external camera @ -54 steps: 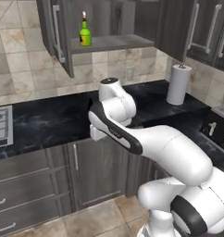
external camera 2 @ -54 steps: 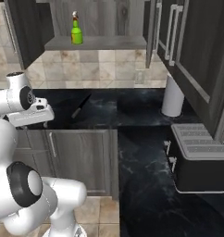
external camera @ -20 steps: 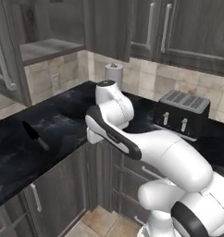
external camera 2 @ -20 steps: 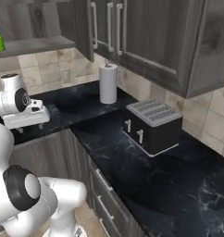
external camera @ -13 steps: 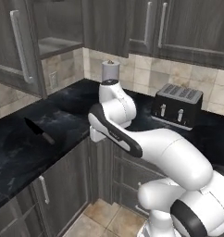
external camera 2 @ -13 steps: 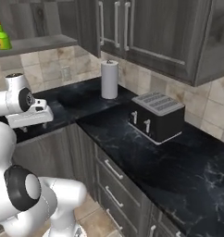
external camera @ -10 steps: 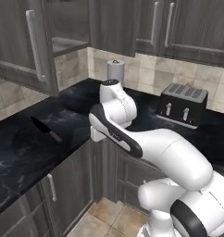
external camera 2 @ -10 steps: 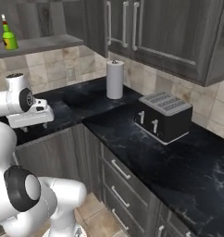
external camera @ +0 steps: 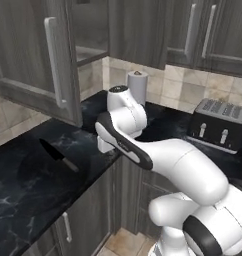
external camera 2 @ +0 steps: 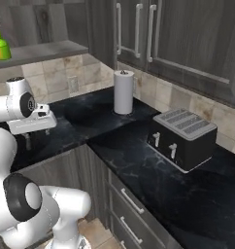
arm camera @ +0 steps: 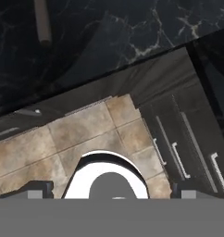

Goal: Move the cutting board and knife to the sink. Then move spray from the cabinet to the counter.

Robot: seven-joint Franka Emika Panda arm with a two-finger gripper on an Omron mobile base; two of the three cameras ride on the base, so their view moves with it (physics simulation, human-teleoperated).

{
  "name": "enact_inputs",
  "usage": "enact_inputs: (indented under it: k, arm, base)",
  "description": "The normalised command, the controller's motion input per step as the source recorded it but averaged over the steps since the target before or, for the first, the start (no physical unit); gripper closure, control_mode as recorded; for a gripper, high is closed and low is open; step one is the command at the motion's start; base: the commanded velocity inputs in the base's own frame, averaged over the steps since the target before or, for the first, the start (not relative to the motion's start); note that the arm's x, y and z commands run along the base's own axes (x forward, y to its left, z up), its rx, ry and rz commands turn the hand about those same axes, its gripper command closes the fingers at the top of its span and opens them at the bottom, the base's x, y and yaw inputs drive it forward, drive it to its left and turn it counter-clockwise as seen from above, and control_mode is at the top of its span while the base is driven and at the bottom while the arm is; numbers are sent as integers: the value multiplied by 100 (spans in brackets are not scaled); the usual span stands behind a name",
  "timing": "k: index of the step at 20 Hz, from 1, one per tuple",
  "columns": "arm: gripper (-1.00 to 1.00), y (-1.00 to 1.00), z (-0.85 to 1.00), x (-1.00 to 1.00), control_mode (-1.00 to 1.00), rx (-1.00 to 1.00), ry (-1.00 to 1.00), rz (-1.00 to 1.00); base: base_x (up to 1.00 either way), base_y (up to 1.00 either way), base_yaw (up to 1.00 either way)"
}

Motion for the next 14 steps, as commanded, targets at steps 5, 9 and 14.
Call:
enact_inputs:
  k: [5, 9, 14]
  arm:
    - [-100, 0, 0, 0, 100, 0, 0, 0]
    - [-100, 0, 0, 0, 100, 0, 0, 0]
    - [-100, 8, -6, 3, -100, 4, 4, 4]
  base:
    - [63, -3, 0]
    - [69, 11, 2]
    - [31, 27, 10]
